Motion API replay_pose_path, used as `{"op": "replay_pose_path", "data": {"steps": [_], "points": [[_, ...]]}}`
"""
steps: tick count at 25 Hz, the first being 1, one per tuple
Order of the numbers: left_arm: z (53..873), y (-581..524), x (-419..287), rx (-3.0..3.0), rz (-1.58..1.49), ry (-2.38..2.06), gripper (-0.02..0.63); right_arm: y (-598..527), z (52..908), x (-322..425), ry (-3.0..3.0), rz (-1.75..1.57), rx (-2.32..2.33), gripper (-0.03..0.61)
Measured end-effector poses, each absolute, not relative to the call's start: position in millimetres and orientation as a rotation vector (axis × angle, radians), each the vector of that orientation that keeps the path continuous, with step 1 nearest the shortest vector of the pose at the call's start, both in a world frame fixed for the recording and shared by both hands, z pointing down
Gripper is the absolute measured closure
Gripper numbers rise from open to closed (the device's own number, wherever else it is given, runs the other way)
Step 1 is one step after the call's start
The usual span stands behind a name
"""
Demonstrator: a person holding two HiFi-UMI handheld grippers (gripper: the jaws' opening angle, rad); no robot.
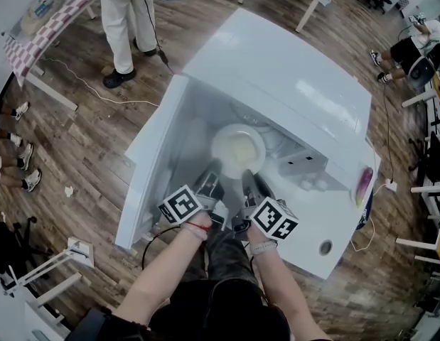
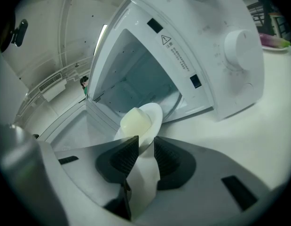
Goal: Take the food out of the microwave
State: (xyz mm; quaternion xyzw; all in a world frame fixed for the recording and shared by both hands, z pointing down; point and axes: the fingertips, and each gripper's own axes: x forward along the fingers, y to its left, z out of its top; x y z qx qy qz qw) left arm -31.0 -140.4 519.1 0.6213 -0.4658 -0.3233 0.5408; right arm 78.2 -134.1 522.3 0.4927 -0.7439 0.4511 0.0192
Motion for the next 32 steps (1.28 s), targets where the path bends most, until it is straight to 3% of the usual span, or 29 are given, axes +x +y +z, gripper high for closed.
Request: {"op": "replay_pose_path", "data": {"steps": [32], "points": [[529.8, -52.5, 17.0, 1.54, -0.584, -0.984, 0.591, -32.5, 529.8, 124.6, -2.223, 1.422, 1.7, 0.468]]}}
